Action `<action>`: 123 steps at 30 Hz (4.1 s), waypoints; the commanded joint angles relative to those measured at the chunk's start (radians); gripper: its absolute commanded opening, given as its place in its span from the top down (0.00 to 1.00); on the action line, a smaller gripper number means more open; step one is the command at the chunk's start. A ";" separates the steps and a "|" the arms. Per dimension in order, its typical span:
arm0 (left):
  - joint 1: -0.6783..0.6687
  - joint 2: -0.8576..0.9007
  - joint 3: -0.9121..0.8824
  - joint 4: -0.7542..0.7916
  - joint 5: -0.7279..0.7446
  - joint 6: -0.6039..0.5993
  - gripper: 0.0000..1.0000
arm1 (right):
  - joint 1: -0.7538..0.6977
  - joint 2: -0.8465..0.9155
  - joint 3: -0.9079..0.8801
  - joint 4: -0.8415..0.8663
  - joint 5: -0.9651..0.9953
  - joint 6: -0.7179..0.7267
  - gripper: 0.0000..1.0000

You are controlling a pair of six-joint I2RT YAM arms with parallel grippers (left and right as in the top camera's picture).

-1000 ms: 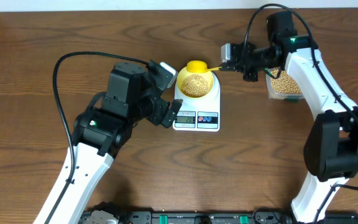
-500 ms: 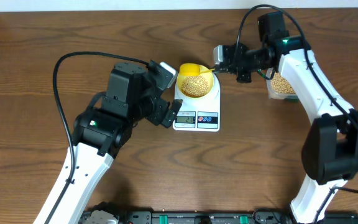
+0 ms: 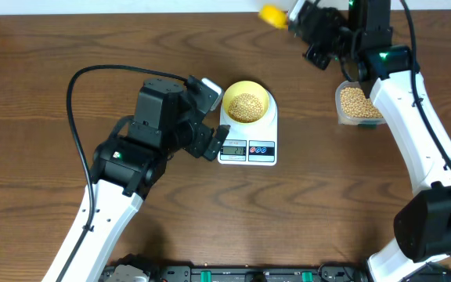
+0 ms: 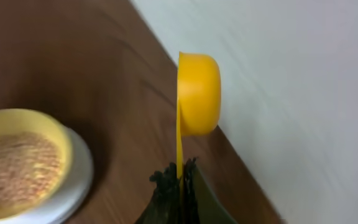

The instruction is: Scoop item into bowl and weigh 50g on scale

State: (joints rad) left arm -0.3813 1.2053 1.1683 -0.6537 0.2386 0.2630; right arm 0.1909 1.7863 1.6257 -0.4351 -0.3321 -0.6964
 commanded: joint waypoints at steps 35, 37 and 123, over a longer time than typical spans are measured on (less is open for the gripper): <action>0.005 0.001 -0.007 -0.001 0.015 0.006 0.00 | -0.075 -0.013 -0.001 -0.475 0.870 0.962 0.99; 0.005 0.001 -0.007 -0.001 0.015 0.006 0.00 | -0.075 -0.013 -0.001 -0.493 0.826 0.962 0.99; 0.005 0.001 -0.007 -0.001 0.015 0.006 0.00 | -0.287 0.000 -0.220 -0.475 0.052 0.864 0.99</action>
State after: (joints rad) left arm -0.3813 1.2053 1.1683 -0.6540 0.2386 0.2630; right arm -0.0780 1.7863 1.4162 -0.9100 -0.1547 0.1967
